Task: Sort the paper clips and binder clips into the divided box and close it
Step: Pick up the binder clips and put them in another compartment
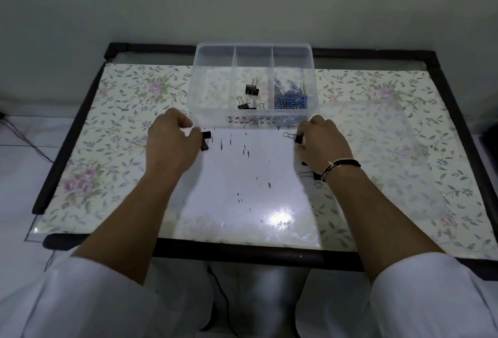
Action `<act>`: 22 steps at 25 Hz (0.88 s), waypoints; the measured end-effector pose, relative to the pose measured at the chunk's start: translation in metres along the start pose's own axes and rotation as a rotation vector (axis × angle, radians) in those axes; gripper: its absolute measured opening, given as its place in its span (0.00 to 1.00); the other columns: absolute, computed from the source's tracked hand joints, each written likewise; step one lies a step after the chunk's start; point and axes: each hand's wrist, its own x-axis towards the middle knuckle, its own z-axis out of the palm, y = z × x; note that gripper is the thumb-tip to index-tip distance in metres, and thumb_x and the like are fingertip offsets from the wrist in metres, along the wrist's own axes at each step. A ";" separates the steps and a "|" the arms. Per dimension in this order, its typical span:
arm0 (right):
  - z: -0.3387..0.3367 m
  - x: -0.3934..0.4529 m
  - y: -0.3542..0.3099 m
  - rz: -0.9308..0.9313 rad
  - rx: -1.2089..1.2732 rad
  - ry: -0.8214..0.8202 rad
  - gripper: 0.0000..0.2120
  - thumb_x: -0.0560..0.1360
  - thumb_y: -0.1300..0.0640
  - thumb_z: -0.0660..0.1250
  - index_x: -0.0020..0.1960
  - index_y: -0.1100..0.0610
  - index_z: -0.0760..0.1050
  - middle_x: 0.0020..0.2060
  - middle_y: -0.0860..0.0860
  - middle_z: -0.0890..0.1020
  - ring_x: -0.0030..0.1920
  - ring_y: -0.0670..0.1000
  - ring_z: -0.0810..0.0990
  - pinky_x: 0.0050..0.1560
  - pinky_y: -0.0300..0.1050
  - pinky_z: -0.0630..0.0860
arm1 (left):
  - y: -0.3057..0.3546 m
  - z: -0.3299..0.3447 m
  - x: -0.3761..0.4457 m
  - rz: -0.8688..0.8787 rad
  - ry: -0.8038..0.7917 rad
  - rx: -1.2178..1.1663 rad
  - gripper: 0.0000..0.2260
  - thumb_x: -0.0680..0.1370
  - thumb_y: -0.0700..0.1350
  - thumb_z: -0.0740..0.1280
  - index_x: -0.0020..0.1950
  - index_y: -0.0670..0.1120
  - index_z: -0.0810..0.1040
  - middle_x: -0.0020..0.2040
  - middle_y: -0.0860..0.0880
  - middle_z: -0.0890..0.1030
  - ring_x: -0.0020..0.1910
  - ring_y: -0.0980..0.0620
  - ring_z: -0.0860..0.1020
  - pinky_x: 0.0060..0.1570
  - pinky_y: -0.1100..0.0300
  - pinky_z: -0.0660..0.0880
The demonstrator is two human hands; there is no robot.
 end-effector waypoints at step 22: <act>-0.024 -0.008 0.014 0.083 -0.018 -0.378 0.14 0.67 0.48 0.77 0.40 0.57 0.77 0.39 0.53 0.81 0.40 0.55 0.80 0.38 0.44 0.75 | -0.039 0.002 0.047 -0.192 -0.327 -0.056 0.07 0.73 0.38 0.55 0.48 0.42 0.71 0.45 0.39 0.78 0.42 0.44 0.75 0.40 0.50 0.71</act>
